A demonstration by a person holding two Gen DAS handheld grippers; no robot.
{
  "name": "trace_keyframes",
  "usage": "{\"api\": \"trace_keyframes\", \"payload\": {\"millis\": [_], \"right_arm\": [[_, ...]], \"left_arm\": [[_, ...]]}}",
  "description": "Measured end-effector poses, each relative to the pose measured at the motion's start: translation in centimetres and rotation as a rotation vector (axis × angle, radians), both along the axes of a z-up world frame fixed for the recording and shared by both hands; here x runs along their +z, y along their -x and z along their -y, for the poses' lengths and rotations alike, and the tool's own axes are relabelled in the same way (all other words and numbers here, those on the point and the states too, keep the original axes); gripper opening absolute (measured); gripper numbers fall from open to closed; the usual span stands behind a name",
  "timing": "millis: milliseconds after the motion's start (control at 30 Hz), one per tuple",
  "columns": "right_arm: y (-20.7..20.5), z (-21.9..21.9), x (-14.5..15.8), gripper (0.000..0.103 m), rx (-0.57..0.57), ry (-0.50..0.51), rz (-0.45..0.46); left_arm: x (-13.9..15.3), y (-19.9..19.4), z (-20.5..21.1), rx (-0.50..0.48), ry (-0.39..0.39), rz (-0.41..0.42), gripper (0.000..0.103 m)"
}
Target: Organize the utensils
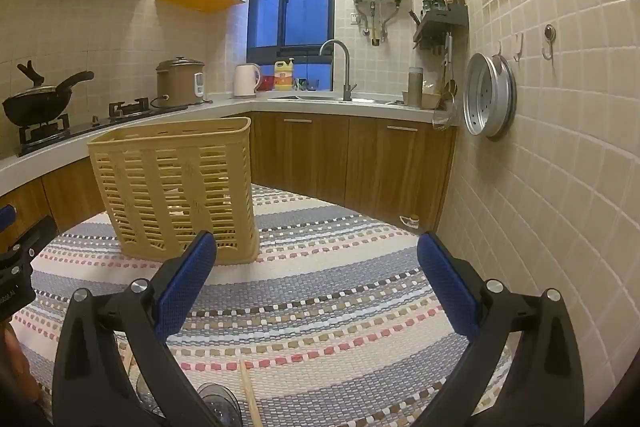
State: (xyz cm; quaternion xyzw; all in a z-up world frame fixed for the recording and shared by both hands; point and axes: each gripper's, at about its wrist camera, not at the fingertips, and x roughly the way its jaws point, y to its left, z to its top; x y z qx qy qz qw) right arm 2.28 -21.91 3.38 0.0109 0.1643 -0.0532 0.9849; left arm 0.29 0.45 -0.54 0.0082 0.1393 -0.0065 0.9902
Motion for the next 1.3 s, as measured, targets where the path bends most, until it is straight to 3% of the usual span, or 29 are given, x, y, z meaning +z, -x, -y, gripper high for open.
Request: {"api": "trace_keyframes", "payload": {"millis": [1300], "right_arm": [[-0.35,-0.15,-0.39,0.096,0.001,-0.001,-0.008]], "left_arm": [[-0.05,0.03,0.01,0.002,0.004,-0.004,0.096]]}}
